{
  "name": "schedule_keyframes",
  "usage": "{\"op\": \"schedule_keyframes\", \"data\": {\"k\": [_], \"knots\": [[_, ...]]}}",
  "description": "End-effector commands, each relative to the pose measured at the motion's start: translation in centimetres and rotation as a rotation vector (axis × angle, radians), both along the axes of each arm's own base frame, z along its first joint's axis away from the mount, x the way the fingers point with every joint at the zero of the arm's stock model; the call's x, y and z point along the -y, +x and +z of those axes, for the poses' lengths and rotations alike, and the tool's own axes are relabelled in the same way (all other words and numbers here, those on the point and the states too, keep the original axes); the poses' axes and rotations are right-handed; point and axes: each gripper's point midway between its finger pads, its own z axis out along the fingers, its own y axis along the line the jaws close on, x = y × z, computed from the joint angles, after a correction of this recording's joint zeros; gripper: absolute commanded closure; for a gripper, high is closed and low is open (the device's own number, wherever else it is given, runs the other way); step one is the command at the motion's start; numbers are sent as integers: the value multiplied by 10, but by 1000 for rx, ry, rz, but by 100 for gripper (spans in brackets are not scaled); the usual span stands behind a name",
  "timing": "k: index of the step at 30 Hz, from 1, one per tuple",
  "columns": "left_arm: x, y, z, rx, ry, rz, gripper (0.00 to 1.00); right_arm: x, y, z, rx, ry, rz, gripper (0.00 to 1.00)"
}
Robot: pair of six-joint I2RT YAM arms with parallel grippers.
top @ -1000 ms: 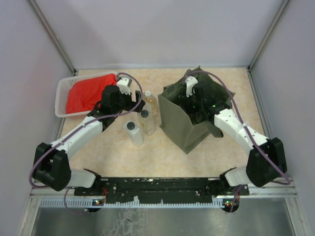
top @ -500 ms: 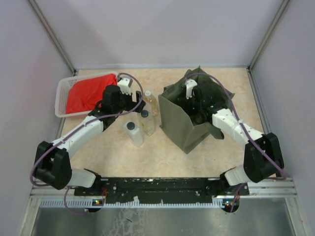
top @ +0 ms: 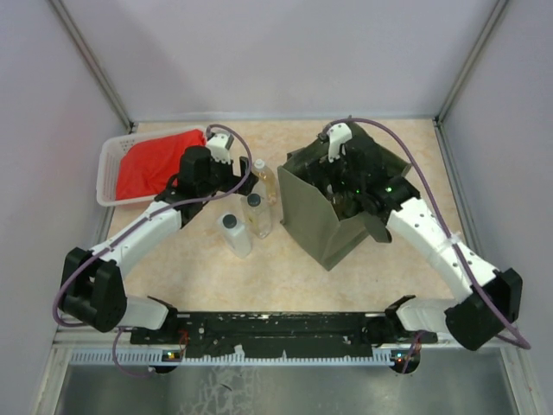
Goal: Place the personal care products into the canvas bag
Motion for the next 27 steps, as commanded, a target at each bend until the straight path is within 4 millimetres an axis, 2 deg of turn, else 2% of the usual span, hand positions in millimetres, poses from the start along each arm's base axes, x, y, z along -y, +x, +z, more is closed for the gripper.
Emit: {"op": "schedule_keyframes", "data": {"k": [1, 6, 8, 11, 14, 18, 21, 23, 24, 27], "knots": [[10, 10, 33, 69, -55, -21, 0, 5, -18, 77, 147, 47, -28, 1], [7, 11, 42, 81, -49, -7, 0, 3, -32, 144, 243, 152, -14, 1], [3, 8, 43, 84, -42, 3, 0, -6, -32, 171, 287, 184, 34, 1], [-7, 3, 38, 59, -13, 39, 0, -26, -19, 195, 325, 192, 112, 1], [-20, -1, 33, 43, 12, 94, 0, -52, 0, 211, 370, 187, 198, 1], [-34, -8, 45, 59, 13, 159, 0, -92, 28, 211, 367, 199, 311, 1], [-42, -16, 65, 84, 5, 179, 0, -118, 44, 202, 336, 189, 375, 1], [-49, -22, 81, 114, -6, 200, 0, -139, 60, 175, 275, 154, 407, 1], [-52, -25, 88, 129, -12, 209, 0, -147, 63, 168, 259, 141, 422, 1], [-59, -33, 102, 160, -20, 223, 0, -169, 75, 126, 174, 72, 458, 1]]}}
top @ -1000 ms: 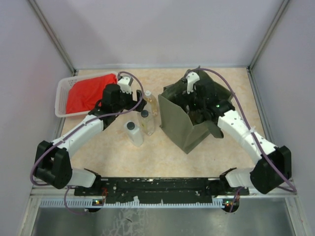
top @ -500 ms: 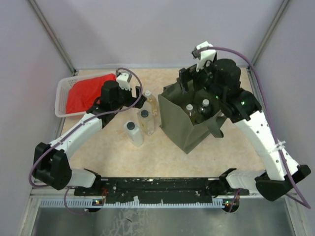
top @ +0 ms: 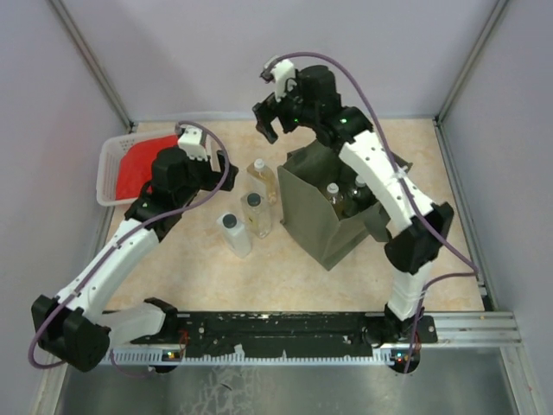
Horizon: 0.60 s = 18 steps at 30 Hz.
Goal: Place the personal care products into the canvas bag
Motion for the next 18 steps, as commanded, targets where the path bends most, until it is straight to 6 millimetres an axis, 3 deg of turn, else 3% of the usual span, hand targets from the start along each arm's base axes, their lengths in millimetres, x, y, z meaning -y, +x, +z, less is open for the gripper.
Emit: {"op": "schedule_keyframes", "data": {"k": [1, 8, 18], "knots": [[-15, -10, 33, 60, -21, 52, 0, -33, -2, -28, -36, -86, 104, 1], [-18, -18, 39, 75, -31, 48, 0, -57, 1, -90, -136, -185, 138, 1], [-19, -30, 33, 67, -44, 30, 0, -56, -6, -151, -255, -290, 133, 1]]}}
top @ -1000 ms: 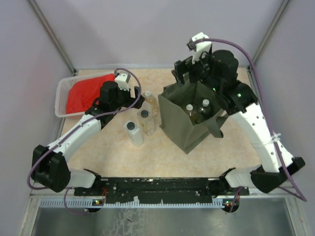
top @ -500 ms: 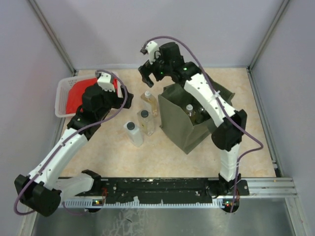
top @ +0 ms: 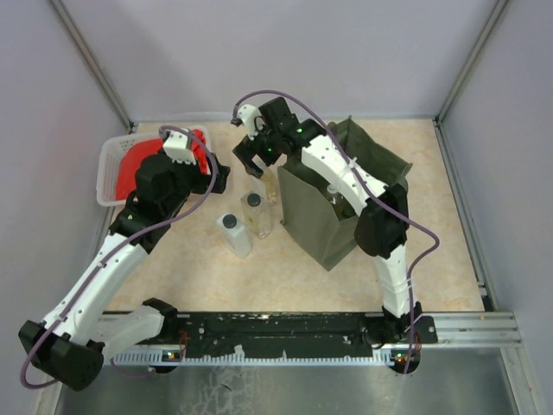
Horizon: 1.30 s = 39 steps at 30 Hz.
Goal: Place the personal care products into the canvas bag
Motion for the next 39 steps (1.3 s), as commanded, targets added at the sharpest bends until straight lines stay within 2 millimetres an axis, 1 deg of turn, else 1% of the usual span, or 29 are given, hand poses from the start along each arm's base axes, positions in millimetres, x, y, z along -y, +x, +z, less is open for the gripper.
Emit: {"op": "schedule_keyframes", "data": {"k": [1, 6, 11, 12, 14, 18, 19, 20, 21, 23, 25, 26, 27, 29, 31, 32, 34, 39], "knots": [[-2, -7, -2, -5, -18, -3, 0, -3, -1, 3, 16, -7, 4, 1], [-1, -7, -5, -9, -18, -7, 0, -6, -5, -27, -34, -54, 15, 2], [0, -7, -6, -8, -19, -10, 0, -11, -9, -50, -68, -88, 27, 9], [0, -7, -6, -8, -19, -12, 0, -11, -9, -53, -69, -95, 26, 11], [0, -6, -6, -8, -18, -11, 0, -11, -10, -60, -76, -108, 27, 18], [1, -5, -9, -14, -16, -14, 0, -9, -12, -71, -89, -139, 29, 26], [2, -5, -9, -14, -17, -13, 0, -9, -12, -72, -88, -146, 28, 31], [2, -5, -10, -15, -17, -15, 0, -8, -12, -74, -89, -154, 27, 38], [2, -4, -9, -14, -17, -15, 0, -7, -12, -74, -86, -158, 23, 48], [3, -4, -9, -14, -18, -15, 0, -5, -10, -73, -78, -162, 15, 67], [3, -4, -8, -11, -20, -20, 0, -3, -7, -66, -57, -156, -4, 87], [5, -4, -7, -8, -24, -26, 0, -3, -4, -61, -38, -151, -20, 96], [7, -4, -6, -6, -28, -37, 0, -2, 0, -53, -15, -139, -40, 100], [13, -5, -2, 7, -45, -69, 0, -1, 6, -34, 36, -108, -77, 100], [22, -6, 1, 21, -64, -113, 0, -1, 13, -7, 100, -57, -111, 100], [25, -6, 2, 26, -71, -131, 0, -1, 17, 9, 136, -29, -129, 100], [32, -6, 5, 35, -83, -169, 0, -1, 25, 48, 222, 31, -164, 100], [49, -9, 9, 45, -103, -262, 0, 16, 41, 147, 434, 154, -284, 100]]}}
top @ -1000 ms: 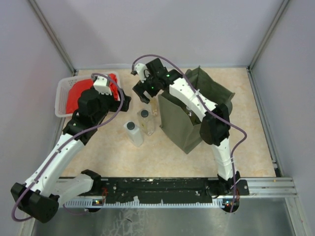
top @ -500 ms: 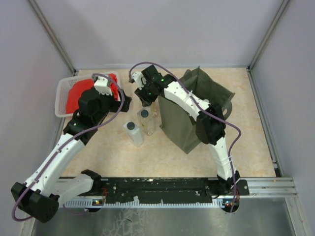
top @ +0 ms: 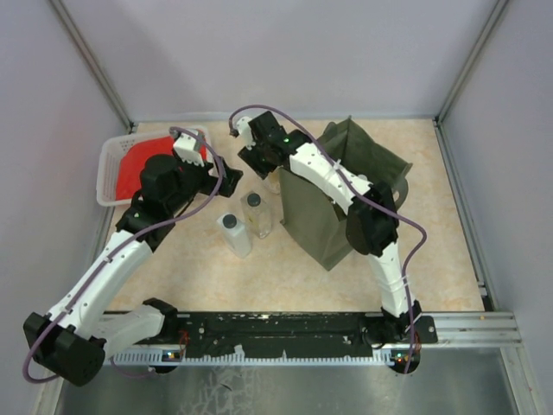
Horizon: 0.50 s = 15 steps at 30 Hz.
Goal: Place the personal care products into the canvas bag
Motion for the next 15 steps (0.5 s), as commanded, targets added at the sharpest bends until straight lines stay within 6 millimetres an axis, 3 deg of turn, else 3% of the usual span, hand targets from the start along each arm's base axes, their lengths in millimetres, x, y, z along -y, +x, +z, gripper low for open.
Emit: {"op": "schedule_keyframes", "data": {"k": [1, 6, 10, 15], "knots": [[22, -4, 14, 39, -50, -125, 0, 10, 29, 222, 493, 311, -131, 100], [35, -11, 25, 57, -64, -209, 0, 41, 27, 294, 649, 406, -211, 100], [41, -15, 34, 75, -77, -254, 0, 64, 20, 332, 735, 458, -255, 100], [64, -27, 59, 131, -138, -410, 0, 102, 3, 378, 859, 455, -331, 100]]}}
